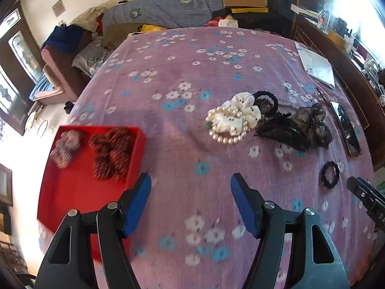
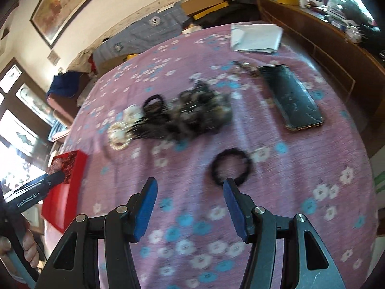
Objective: Organize jewelry
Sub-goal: 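Grasp the white satin scrunchie with the left tool while the right tool grasps the grey sheer scrunchie, then carry both scrunchies to the red tray and release them inside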
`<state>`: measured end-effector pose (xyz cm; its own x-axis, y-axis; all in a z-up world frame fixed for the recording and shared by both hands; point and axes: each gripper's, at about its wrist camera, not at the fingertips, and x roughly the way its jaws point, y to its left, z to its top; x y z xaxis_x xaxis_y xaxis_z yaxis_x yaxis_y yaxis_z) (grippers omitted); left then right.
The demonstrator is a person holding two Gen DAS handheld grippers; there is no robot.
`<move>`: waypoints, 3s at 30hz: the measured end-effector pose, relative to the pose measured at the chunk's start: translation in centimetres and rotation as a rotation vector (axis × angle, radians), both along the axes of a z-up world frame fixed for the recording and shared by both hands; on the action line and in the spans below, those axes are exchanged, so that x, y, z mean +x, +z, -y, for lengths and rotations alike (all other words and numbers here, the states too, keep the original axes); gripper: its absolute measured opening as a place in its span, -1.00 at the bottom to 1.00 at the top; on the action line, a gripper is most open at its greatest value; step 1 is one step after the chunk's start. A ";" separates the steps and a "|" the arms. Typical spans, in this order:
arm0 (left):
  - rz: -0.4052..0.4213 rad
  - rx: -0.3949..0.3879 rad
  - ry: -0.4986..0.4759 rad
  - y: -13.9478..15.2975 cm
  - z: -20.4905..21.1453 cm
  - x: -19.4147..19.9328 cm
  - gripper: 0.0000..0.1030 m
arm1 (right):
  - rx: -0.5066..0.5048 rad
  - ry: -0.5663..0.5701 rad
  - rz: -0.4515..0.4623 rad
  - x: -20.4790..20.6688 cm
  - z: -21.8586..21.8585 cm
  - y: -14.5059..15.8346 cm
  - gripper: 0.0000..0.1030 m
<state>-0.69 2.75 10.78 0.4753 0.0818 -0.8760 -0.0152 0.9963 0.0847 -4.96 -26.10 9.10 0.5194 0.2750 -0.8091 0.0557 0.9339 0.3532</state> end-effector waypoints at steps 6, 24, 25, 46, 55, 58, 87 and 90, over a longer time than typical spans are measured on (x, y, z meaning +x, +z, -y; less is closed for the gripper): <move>-0.002 0.003 -0.027 -1.7 1.0 4.1 0.31 | -0.008 -0.014 -0.010 2.2 1.5 -0.7 0.19; -0.057 -0.097 -0.164 -5.0 3.9 15.1 0.31 | -0.044 0.008 -0.009 10.0 0.9 -2.1 0.31; -0.070 -0.093 -0.174 -5.5 4.3 15.7 0.31 | -0.046 0.012 -0.012 10.4 0.7 -2.2 0.31; -0.094 -0.169 -0.205 -3.0 4.9 14.3 -0.85 | -0.046 0.030 -0.011 11.8 -0.4 -2.5 -0.83; 0.027 -0.293 -0.206 3.9 2.5 8.1 -0.85 | -0.026 0.032 0.071 8.2 0.0 1.5 -0.95; 0.054 -0.327 -0.191 5.5 1.4 5.9 -0.85 | -0.027 0.032 0.072 7.3 0.0 1.8 -0.95; 0.108 -0.137 0.338 4.9 -18.0 -8.0 -0.84 | -0.007 0.288 0.197 -0.4 -11.1 8.2 -0.94; 0.111 -0.097 0.372 5.1 -20.4 -8.7 -0.84 | -0.003 0.329 0.208 -0.3 -13.6 8.9 -0.94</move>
